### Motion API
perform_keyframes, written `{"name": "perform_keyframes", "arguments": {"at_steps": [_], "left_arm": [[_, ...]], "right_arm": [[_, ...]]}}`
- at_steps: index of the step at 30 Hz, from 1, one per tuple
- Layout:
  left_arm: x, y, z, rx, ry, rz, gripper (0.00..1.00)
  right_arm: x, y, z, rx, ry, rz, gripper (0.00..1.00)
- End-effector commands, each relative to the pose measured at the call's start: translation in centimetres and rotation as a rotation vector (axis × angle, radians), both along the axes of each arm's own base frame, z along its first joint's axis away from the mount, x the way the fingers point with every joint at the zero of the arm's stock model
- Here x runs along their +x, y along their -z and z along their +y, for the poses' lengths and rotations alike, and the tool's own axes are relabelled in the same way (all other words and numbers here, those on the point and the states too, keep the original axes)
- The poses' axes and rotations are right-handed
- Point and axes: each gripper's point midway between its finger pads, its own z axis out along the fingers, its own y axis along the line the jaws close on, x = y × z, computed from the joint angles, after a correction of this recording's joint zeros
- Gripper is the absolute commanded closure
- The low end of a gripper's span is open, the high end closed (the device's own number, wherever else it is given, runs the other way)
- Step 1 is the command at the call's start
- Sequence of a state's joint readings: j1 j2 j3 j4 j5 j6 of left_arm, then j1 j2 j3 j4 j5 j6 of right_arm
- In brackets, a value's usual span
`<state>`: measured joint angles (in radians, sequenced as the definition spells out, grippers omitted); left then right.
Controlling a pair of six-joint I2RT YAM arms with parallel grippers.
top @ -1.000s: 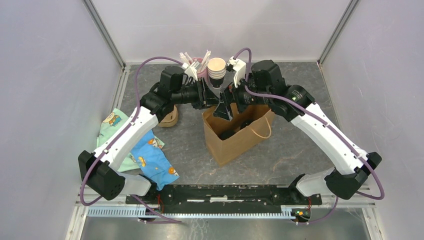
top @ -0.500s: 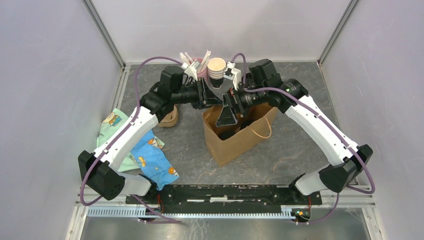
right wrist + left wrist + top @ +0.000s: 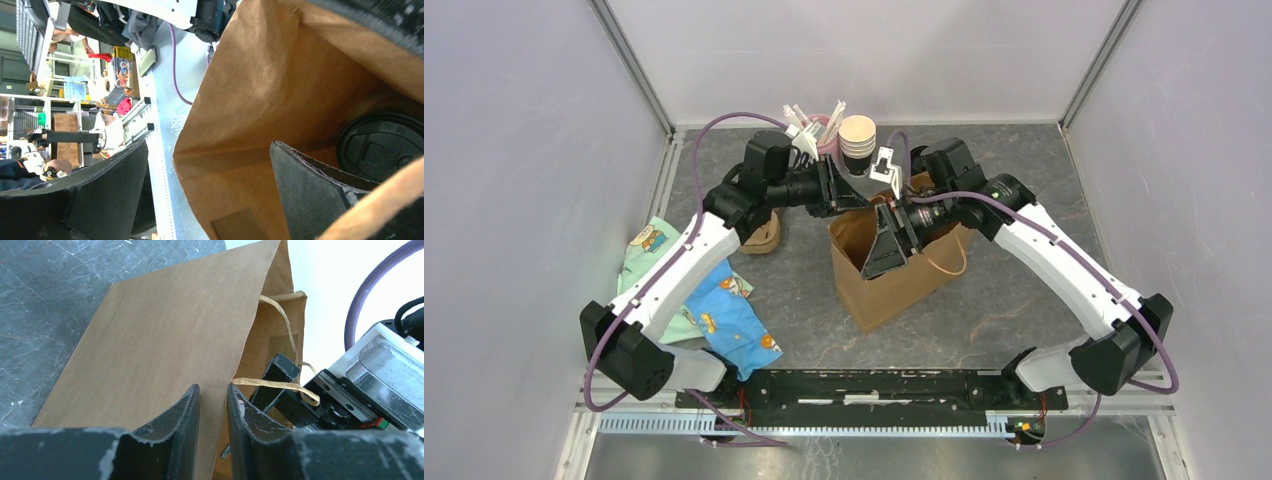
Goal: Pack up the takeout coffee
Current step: Place the coffee cup on the cup tray.
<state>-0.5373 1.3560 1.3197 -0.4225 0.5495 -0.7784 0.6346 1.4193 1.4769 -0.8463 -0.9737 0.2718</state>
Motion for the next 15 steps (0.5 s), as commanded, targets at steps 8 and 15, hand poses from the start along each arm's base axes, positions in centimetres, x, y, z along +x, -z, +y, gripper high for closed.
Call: {"name": "perform_keyframes", "arguments": {"at_steps": [8, 15], "left_arm": [[1.0, -1.0, 0.7, 0.062, -0.03, -0.086, 0.67], [0.8, -2.3, 0.4, 0.034, -0.017, -0.103, 0.65]], "right_arm": [[-2.3, -2.3, -1.3, 0.072, -0.002, -0.029, 0.02], [1.6, -3.9, -2.5, -0.04, 0.152, -0.269, 0.02]]}}
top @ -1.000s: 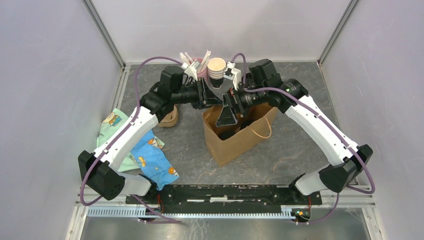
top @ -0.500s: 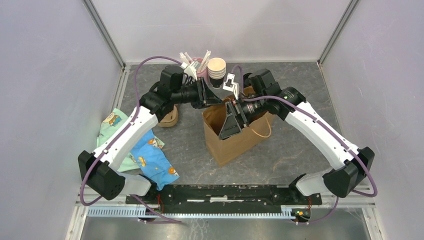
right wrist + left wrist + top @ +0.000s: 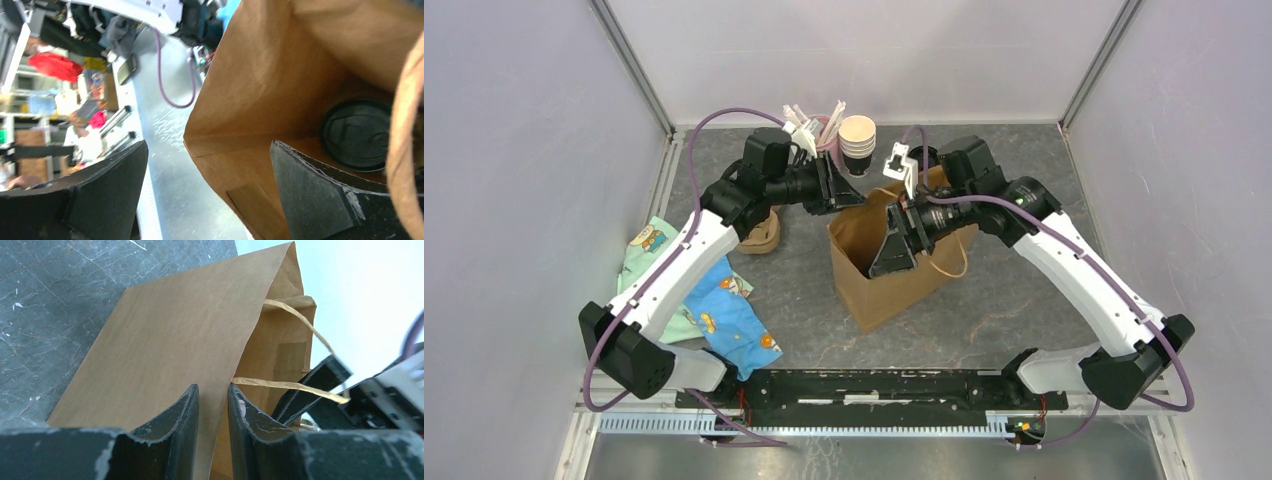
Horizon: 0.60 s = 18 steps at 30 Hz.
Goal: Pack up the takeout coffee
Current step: Place the coffee cup on the cup tray.
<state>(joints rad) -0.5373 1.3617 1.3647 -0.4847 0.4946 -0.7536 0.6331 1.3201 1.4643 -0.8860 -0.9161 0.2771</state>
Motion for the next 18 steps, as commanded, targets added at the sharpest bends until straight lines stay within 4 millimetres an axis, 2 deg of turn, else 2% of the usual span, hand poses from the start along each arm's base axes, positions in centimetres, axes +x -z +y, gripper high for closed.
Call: {"name": "perform_keyframes", "arguments": {"at_steps": [1, 4, 9, 11, 16, 18], "left_arm": [[0.1, -2.3, -0.3, -0.018, 0.029, -0.09, 0.64], [-0.3, -3.2, -0.3, -0.034, 0.039, -0.107, 0.62], [-0.2, -3.8, -0.1, -0.026, 0.04, -0.13, 0.61], [-0.2, -3.6, -0.2, -0.028, 0.043, -0.121, 0.61], [-0.3, -2.9, -1.0, -0.039, 0.092, -0.099, 0.59], [-0.3, -2.5, -1.0, -0.029, 0.102, -0.099, 0.59]], "right_arm": [[3.4, -3.1, -0.8, -0.028, 0.126, -0.247, 0.02], [4.1, -5.8, -0.5, 0.03, 0.153, -0.313, 0.02], [4.0, -8.7, -1.0, 0.12, 0.198, -0.434, 0.02], [3.9, -8.5, -1.0, 0.146, 0.221, -0.424, 0.02], [4.1, -6.1, 0.0, 0.116, 0.183, -0.303, 0.02], [3.8, -5.7, 0.3, 0.111, 0.146, -0.246, 0.02]]}}
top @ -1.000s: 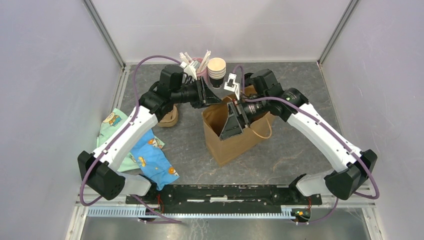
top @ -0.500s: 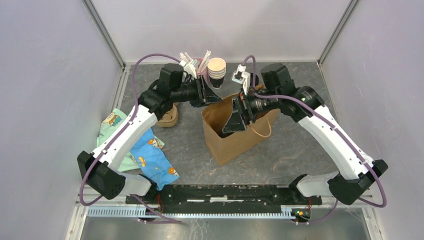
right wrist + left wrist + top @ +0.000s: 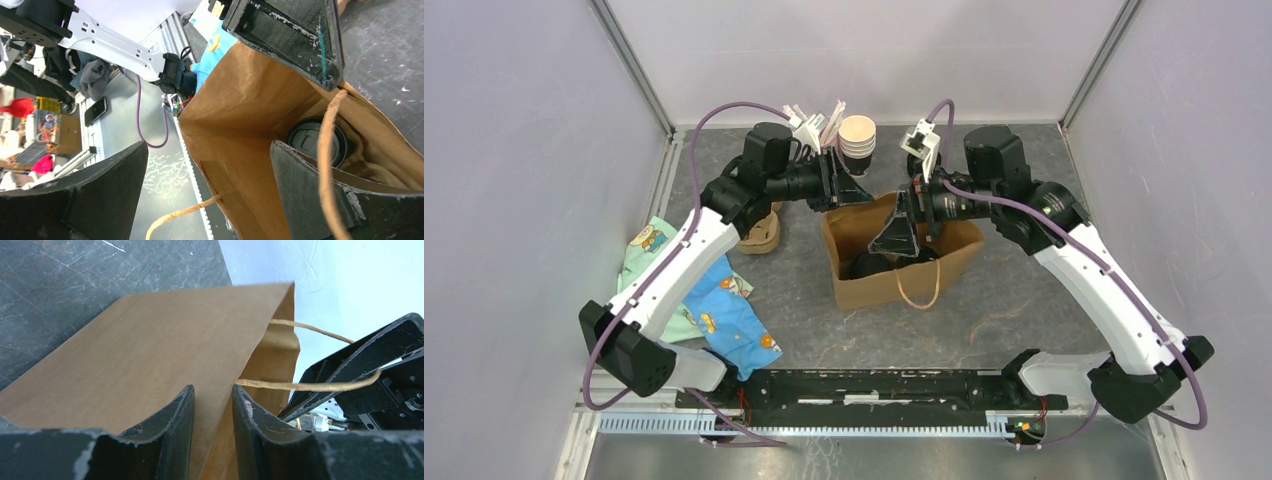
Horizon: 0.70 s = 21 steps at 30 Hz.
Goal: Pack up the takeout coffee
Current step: Place the coffee cup on the cup tray.
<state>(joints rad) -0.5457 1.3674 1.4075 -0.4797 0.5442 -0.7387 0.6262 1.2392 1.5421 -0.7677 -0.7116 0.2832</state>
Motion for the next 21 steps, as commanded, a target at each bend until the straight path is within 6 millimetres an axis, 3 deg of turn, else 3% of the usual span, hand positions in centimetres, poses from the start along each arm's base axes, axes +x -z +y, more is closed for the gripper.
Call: {"name": "perform_keyframes", "arguments": {"at_steps": [1, 5, 9, 13, 17, 21], "left_arm": [[0.3, -0.2, -0.2, 0.016, 0.042, -0.061, 0.59], [0.6, 1.3, 0.0, 0.058, 0.043, -0.043, 0.59], [1.8, 2.2, 0.9, 0.12, -0.032, -0.055, 0.6], [2.6, 1.7, 1.1, 0.127, -0.066, -0.078, 0.6], [2.8, 1.6, 1.4, 0.124, -0.091, -0.09, 0.6], [3.0, 2.1, 2.2, 0.157, -0.135, -0.082, 0.61]], "right_arm": [[0.1, -0.5, 1.1, 0.043, -0.065, 0.072, 0.02], [-2.0, 1.1, 1.6, 0.06, -0.164, 0.252, 0.02], [-2.6, 2.4, 1.6, 0.059, -0.178, 0.343, 0.02], [-2.8, 4.6, 1.8, 0.041, -0.191, 0.422, 0.02], [-1.8, 5.3, 2.0, 0.046, -0.156, 0.442, 0.02], [0.7, 6.7, 0.5, -0.035, -0.011, 0.487, 0.02]]}}
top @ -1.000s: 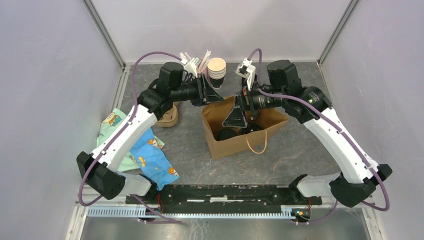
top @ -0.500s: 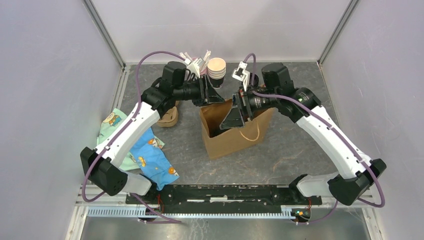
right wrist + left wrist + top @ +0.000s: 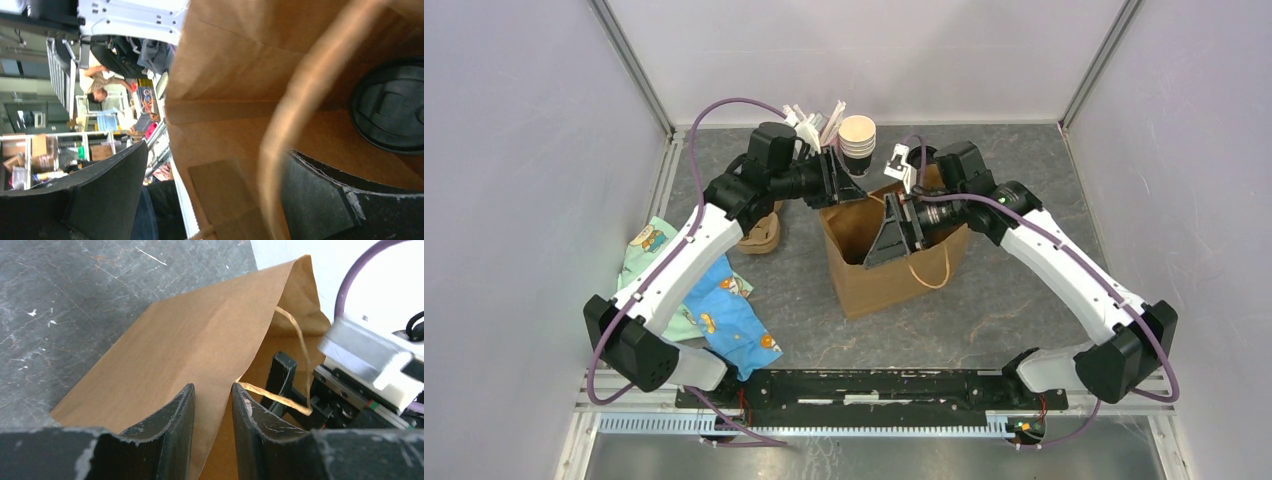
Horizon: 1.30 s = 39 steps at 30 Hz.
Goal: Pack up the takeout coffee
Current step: Place the coffee cup on the cup tray, then pick up the straw from the storage cup.
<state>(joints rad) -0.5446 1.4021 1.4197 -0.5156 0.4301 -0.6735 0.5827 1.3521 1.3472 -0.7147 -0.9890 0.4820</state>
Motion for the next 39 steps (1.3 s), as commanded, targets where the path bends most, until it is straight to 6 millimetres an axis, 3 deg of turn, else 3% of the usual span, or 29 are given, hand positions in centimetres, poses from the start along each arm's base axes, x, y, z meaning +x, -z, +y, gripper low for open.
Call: {"name": "perform_keyframes", "arguments": {"at_steps": [1, 8, 13, 17, 24, 27, 30, 34, 39], "left_arm": [[0.9, 0.0, 1.5, 0.063, -0.067, -0.054, 0.61], [1.1, -0.2, 2.0, 0.076, -0.093, -0.072, 0.61], [1.0, -0.8, 1.6, 0.057, -0.076, -0.081, 0.61], [1.1, -1.7, 1.3, 0.037, -0.066, -0.092, 0.6], [1.1, -2.4, 0.9, 0.022, -0.048, -0.104, 0.59], [1.2, -2.9, 0.9, 0.023, -0.038, -0.11, 0.58], [1.2, -4.1, 1.1, 0.025, -0.041, -0.136, 0.49], [2.3, -7.4, 2.8, 0.037, -0.11, -0.215, 0.3], [5.8, -11.8, 7.7, 0.07, -0.35, -0.366, 0.13]], "right_arm": [[2.7, 0.0, -1.5, -0.073, 0.122, 0.015, 0.02], [4.6, 0.2, -3.1, -0.125, 0.263, 0.084, 0.02], [6.2, -4.3, -2.9, -0.09, 0.283, -0.058, 0.02], [6.8, -6.1, -3.6, -0.113, 0.326, -0.129, 0.02], [7.8, -5.2, -6.1, -0.193, 0.395, -0.187, 0.02], [9.2, -6.2, -7.3, -0.226, 0.452, -0.308, 0.02], [10.8, -8.5, -9.0, -0.245, 0.536, -0.504, 0.02], [12.7, -11.8, -12.9, -0.292, 0.744, -0.774, 0.02], [13.0, -15.7, -18.0, -0.326, 0.999, -1.006, 0.02]]}}
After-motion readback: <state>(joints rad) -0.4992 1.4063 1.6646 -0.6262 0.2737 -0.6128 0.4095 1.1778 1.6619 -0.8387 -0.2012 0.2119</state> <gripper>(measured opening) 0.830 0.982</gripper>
